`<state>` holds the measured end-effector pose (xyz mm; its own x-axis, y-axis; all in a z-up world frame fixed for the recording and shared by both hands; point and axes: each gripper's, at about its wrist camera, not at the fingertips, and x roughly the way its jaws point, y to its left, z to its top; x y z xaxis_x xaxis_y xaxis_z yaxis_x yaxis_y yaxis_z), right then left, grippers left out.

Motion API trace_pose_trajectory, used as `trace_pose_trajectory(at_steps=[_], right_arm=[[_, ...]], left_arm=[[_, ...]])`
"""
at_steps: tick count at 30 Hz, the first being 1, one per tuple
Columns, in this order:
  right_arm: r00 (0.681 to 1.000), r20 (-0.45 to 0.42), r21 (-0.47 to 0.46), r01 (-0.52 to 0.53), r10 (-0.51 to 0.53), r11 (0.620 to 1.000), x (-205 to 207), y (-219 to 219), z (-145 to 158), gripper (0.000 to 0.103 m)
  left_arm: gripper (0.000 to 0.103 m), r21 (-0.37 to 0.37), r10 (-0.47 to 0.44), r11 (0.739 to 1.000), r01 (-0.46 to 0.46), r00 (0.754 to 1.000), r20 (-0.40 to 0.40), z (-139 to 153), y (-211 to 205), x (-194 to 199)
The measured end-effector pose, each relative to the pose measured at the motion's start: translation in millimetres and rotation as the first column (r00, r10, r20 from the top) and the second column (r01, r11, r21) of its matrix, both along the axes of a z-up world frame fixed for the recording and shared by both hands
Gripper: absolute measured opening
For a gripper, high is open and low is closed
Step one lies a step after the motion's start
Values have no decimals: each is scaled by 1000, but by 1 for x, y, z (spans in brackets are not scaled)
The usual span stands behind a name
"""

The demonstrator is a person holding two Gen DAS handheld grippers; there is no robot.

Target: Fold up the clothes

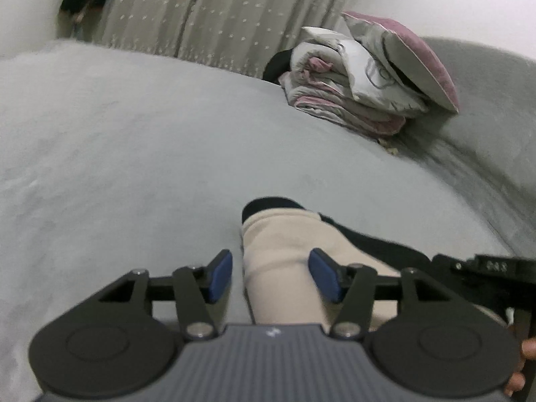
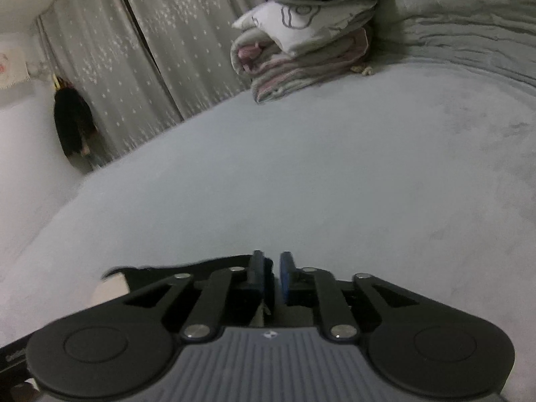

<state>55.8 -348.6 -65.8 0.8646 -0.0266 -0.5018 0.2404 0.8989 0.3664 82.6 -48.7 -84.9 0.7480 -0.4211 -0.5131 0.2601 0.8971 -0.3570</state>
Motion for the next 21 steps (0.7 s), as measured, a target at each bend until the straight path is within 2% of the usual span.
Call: trace_pose_trajectory(at_steps=[3, 6, 9, 13, 21], right_arm=[[999, 40, -21, -26, 27, 999, -10, 5, 15, 34], [996, 40, -45, -74, 76, 996, -15, 14, 21, 37], [993, 19, -70, -118, 120, 990, -18, 23, 20, 38], [987, -54, -97, -153, 149, 983, -22, 26, 12, 39], [983, -60, -102, -177, 172, 979, -34, 15, 23, 42]], left_arm=[[55, -1, 10, 1000, -10, 1000, 26, 10, 1, -7], [56, 16, -24, 1000, 24, 998, 50, 16, -3, -18], [61, 49, -65, 997, 62, 996, 67, 16, -8, -29], [65, 98, -91, 991, 87, 995, 33, 5, -16, -34], [77, 68, -60, 996, 65, 996, -66, 19, -2, -35]])
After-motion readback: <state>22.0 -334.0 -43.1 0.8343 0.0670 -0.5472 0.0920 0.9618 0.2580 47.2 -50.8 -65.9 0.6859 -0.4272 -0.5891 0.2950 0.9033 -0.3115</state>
